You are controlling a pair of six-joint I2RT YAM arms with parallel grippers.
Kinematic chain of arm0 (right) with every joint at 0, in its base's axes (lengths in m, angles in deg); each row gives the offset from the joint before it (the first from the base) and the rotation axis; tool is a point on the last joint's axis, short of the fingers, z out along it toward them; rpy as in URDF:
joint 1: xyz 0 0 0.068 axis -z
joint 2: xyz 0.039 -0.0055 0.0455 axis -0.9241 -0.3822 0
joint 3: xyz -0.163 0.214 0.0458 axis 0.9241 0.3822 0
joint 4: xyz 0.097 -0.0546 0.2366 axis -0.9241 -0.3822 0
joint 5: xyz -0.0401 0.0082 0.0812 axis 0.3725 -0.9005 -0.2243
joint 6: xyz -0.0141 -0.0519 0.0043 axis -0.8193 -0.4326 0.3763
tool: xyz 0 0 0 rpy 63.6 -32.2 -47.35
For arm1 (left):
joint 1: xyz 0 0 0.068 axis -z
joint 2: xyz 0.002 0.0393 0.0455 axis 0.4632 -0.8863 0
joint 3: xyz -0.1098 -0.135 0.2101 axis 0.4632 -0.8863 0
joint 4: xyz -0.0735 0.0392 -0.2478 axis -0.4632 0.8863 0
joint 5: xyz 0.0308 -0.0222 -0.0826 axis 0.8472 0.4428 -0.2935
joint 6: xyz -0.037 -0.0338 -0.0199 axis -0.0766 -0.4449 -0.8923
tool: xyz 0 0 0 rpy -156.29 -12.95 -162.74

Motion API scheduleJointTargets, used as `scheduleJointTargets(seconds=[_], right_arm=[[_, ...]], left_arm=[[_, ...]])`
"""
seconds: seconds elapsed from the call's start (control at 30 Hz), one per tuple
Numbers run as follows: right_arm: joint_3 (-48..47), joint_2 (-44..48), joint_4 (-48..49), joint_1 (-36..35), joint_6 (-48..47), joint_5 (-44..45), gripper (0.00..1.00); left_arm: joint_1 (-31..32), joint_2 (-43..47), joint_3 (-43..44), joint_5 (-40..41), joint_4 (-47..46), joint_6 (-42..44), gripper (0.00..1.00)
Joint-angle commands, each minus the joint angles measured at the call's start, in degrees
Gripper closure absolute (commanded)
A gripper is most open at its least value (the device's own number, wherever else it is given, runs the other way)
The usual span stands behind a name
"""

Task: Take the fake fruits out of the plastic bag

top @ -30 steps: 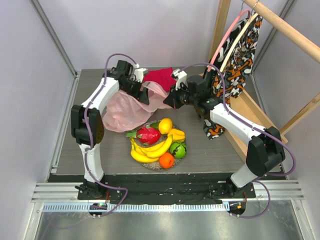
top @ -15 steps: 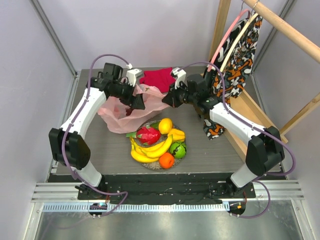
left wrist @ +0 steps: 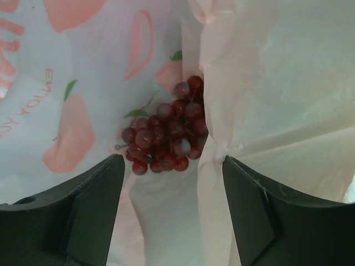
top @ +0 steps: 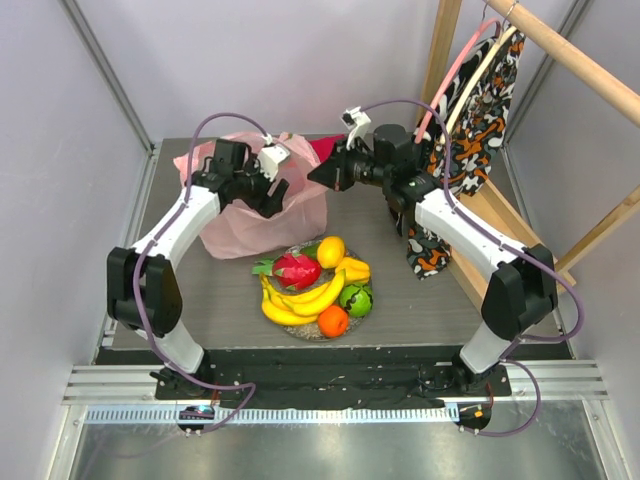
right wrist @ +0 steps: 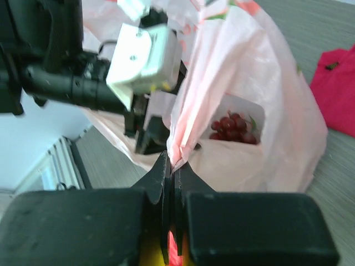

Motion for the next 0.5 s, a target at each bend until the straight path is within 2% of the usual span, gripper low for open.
scheduleJointTargets(seconds=[0.0,0.2,0.33,0.47], right_arm=[[-5.8,-2.8,3.8,0.1,7.0,0.4,0.99],[-6.3,-4.8,1.5,0.2,7.0,2.6,0.99],[-4.2,-3.9,0.1,0.2,6.6,2.4,0.99],[-3.4,-2.9,0.0,0.2,5.7,2.7,0.99]], left_arm=[[0.6,1.9,-0.5,2.4,-7.2,4.3,0.25],[0.6,1.4,0.5,2.7,-10.3,6.4,0.3],[0.6,-1.2,1.4,9.5,-16.5,3.0,0.34],[0.6,-3.8,3.2,10.5,-16.4,2.3,0.39]])
